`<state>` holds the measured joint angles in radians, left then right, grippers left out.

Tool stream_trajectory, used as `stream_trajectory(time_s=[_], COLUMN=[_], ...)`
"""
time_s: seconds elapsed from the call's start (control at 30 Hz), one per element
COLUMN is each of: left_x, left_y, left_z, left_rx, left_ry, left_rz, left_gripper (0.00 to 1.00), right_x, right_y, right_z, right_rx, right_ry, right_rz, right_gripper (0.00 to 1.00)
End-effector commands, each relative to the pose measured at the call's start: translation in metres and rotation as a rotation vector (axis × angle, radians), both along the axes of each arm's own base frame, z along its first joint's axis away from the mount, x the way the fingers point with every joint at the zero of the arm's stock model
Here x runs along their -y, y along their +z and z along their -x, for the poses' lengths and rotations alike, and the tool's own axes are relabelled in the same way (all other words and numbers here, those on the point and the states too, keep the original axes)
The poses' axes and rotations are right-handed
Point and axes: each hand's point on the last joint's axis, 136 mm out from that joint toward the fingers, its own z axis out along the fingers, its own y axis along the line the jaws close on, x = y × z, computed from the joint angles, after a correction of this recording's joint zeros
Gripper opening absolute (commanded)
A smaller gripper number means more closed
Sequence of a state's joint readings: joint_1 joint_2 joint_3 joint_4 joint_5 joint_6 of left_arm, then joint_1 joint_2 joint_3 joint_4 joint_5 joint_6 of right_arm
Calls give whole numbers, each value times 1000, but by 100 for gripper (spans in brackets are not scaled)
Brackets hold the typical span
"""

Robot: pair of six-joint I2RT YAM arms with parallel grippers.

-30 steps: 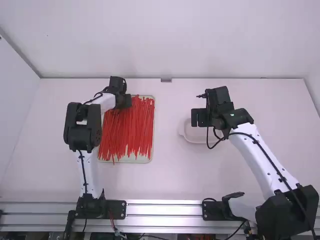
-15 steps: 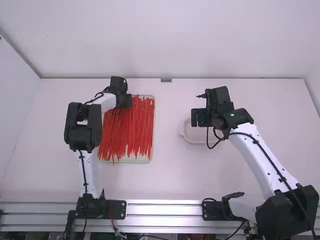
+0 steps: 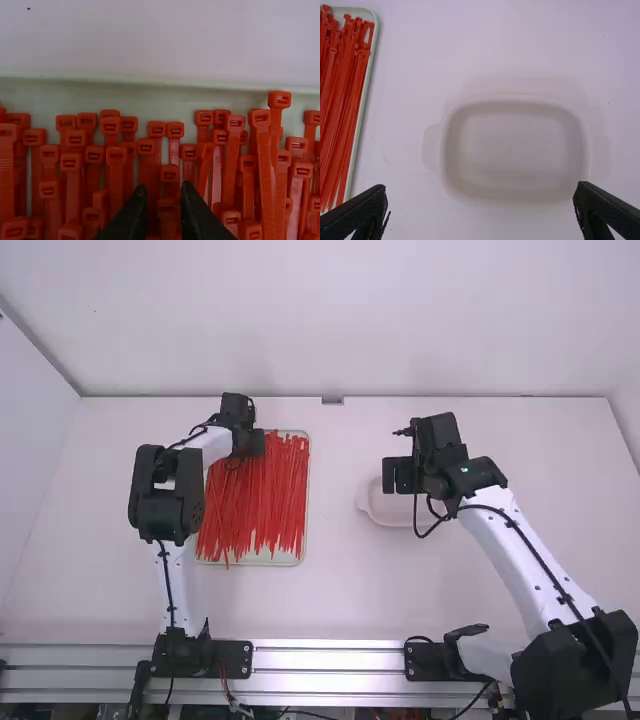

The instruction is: Fasten the cable tie

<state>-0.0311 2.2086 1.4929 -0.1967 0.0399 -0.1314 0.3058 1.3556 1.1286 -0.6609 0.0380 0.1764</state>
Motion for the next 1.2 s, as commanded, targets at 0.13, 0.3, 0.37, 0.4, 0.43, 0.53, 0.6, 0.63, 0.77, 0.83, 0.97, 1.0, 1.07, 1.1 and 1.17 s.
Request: stream_trajectory(time_s=[0.13, 0.3, 0.37, 0.4, 0.43, 0.53, 0.6, 0.63, 0.77, 0.83, 0.97, 1.0, 1.07, 1.1, 1.17], left_x=[4, 3, 3, 3, 3, 3, 3, 3, 3, 5, 8, 8, 8, 8, 8], left_y=[-14, -14, -15, -15, -15, -16, -16, -17, -17, -17, -16, -16, -16, -16, -16], left_z=[7, 9, 9, 10, 10, 11, 12, 13, 13, 13, 13, 13, 13, 13, 13], left_rx=[-33, -41, -44, -45, -48, -52, -57, -60, -60, -59, -60, -60, -60, -60, -60], left_ry=[-14, -14, -14, -14, -14, -14, -14, -14, -14, -20, -27, -27, -27, -27, -27], left_rz=[-9, -10, -9, -9, -9, -9, -9, -10, -8, 1, 13, 14, 13, 13, 13], left_gripper=[16, 14, 15, 15, 15, 14, 14, 15, 15, 16, 13, 13, 13, 13, 12], right_x=[-1, -1, -2, -2, -2, -1, -2, -2, -1, -1, -1, -1, -1, -1, -1], right_y=[13, 13, 13, 13, 13, 13, 13, 13, 13, 12, 12, 12, 12, 12, 12], right_z=[-7, -7, -7, -7, -7, -7, -7, -7, -7, -7, -6, -6, -6, -6, -6], right_rx=[31, 31, 31, 31, 32, 31, 31, 31, 31, 29, 28, 28, 28, 28, 28], right_ry=[-6, -6, -3, 0, 0, -4, -2, -1, -4, -2, -3, -3, -2, -2, -3], right_rz=[-4, -4, -4, -2, -2, -2, -3, -2, -2, -2, -2, -2, -1, -1, -1], right_gripper=[99, 99, 99, 99, 99, 99, 99, 99, 99, 99, 99, 99, 99, 99, 99])
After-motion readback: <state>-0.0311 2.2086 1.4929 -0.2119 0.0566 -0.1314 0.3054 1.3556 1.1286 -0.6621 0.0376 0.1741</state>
